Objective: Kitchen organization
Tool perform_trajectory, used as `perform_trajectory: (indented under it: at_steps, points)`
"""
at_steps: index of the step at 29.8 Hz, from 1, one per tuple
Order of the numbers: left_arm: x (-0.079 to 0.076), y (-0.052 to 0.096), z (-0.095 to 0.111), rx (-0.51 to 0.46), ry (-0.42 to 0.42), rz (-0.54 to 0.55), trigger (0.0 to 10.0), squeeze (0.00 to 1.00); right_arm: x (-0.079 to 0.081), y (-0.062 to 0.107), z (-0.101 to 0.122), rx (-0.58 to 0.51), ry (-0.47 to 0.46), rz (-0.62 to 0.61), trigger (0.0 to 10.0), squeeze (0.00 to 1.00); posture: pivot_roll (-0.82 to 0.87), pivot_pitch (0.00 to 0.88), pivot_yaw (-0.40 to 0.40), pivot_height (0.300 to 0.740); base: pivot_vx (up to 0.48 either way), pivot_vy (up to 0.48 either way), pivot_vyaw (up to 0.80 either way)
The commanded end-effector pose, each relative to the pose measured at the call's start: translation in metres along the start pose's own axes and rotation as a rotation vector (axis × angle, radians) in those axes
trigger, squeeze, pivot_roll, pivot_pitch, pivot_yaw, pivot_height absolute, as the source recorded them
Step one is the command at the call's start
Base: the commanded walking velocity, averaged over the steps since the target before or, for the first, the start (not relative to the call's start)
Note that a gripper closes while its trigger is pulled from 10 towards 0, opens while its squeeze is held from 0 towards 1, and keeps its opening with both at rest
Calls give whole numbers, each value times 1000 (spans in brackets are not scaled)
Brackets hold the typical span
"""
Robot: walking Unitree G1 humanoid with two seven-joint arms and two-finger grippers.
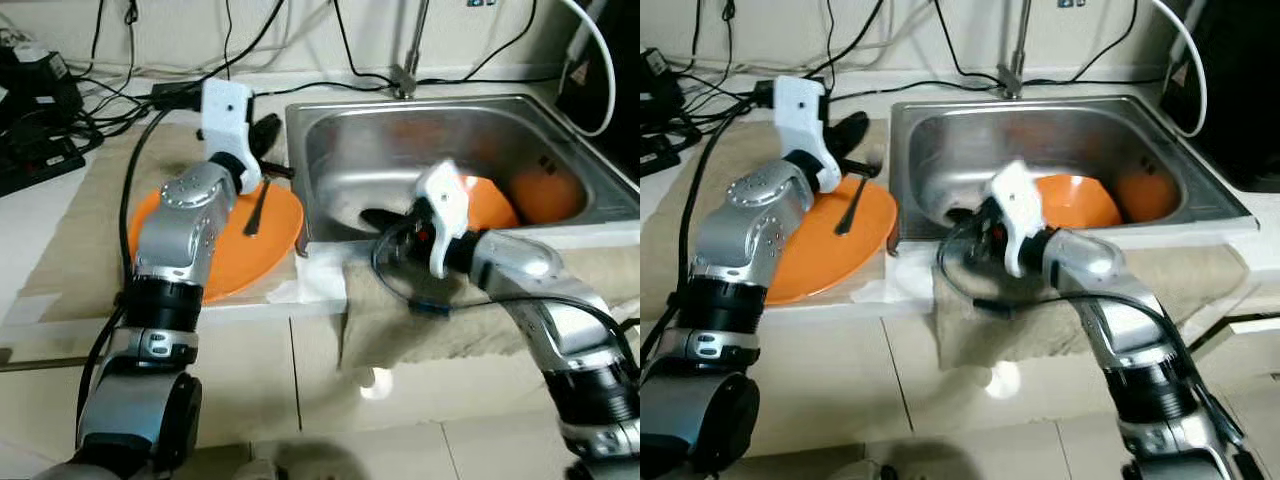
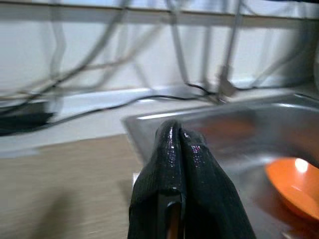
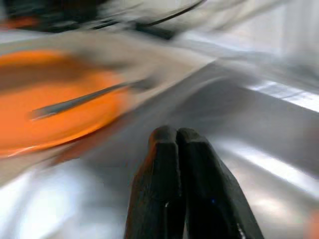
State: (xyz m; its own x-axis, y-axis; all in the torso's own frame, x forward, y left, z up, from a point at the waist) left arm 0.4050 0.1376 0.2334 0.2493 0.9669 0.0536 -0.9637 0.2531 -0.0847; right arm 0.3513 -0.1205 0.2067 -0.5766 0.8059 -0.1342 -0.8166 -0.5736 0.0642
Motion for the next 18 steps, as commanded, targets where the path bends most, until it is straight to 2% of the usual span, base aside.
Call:
perform_trajectory:
  at_steps: [1, 2, 3, 4, 6, 8, 12, 15, 16, 18]
  points:
    - [14, 7, 0, -13, -5, 68, 10000, 0, -16, 3, 10, -57, 31, -126, 10000, 0, 28, 6, 17, 740, 0, 0, 0]
    - [18, 10, -3, -5, -1, 90, 10000, 0, -22, 5, 13, -77, 35, -175, 10000, 0, 29, 7, 18, 740, 0, 0, 0]
    - [32, 22, -11, 19, -12, 157, 10000, 0, -30, 12, 14, -108, 26, -274, 10000, 0, 32, 10, 19, 740, 0, 0, 0]
    - [32, 22, -11, 19, -12, 157, 10000, 0, -30, 12, 14, -108, 26, -274, 10000, 0, 32, 10, 19, 740, 0, 0, 0]
    - [41, 32, -15, 33, -32, 197, 10000, 0, -29, 18, 9, -116, 43, -326, 10000, 0, 36, 14, 22, 740, 0, 0, 0]
    - [42, 35, -15, 32, -38, 204, 10000, 0, -29, 20, 8, -119, 54, -338, 10000, 0, 37, 16, 23, 740, 0, 0, 0]
    - [45, 44, -13, 21, -43, 228, 10000, 0, -31, 26, 7, -162, 56, -436, 10000, 0, 39, 20, 23, 740, 0, 0, 0]
    - [45, 52, -10, 1, -2, 223, 10000, 0, -34, 32, 8, -199, 63, -505, 10000, 0, 43, 21, 24, 740, 0, 0, 0]
    - [46, 59, -3, -36, -23, 242, 10000, 0, -34, 39, 8, -226, 71, -564, 10000, 0, 45, 22, 25, 740, 0, 0, 0]
    - [46, 64, 1, -56, -46, 268, 10000, 0, -32, 43, 6, -236, 77, -592, 10000, 0, 47, 23, 24, 740, 0, 0, 0]
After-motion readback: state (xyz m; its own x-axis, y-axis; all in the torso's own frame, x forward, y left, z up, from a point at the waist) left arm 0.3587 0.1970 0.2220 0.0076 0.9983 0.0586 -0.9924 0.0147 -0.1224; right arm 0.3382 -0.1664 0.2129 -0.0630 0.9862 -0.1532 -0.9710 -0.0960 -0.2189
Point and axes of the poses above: a point about 5 cm out from each wrist's last joint towards the gripper, its own y axis pointing back from the gripper into the wrist, its own z axis along the axis of the wrist's last joint, x = y × z, the point moved 3 cm from there along -y, pointing out of the wrist towards the gripper, and after that the axes turned 3 degrees about -y, right-handed, at the moved point
